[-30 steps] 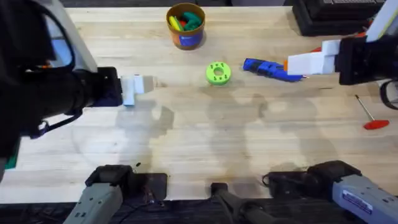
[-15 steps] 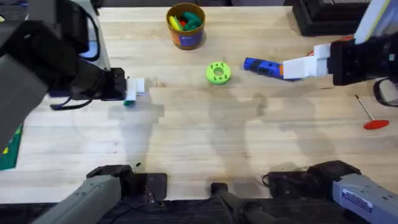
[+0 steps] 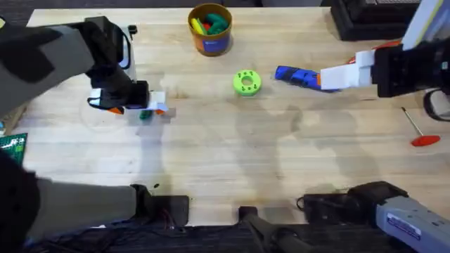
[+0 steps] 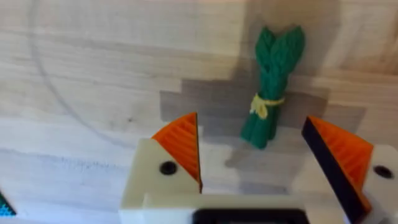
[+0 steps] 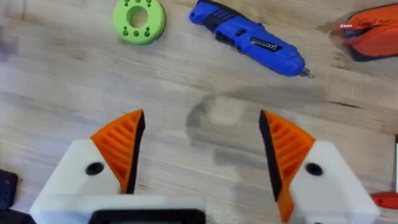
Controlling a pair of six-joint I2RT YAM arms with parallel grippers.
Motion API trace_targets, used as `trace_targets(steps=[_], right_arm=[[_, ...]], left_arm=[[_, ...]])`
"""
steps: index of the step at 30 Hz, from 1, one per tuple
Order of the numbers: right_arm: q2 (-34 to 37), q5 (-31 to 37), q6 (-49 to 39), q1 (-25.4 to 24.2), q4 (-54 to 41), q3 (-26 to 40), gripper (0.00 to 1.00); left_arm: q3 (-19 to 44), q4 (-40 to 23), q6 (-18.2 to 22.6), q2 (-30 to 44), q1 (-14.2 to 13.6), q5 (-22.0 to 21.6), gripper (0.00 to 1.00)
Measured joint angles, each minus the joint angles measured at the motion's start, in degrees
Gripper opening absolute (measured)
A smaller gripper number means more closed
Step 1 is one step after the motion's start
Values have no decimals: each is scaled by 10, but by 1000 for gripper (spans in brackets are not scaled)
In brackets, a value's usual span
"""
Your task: Pick up the gripper from the table and insert it into the empty holder that is missing its gripper. Then pick up a screw, insert it into the mounting hole, and use the screwdriver to tighten it. Finally, clean up the table by picking up the vegetable and placing it into the bucket.
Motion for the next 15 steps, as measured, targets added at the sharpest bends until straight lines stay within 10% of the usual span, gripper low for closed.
trace_targets(steps=[9,15], right_arm=[[0,0,-10,0,0,0,984],[0,0,-13,0,0,0,984]], left_arm=[[13,55,9,41,0,13,966],[13,63,9,46,0,26,384]])
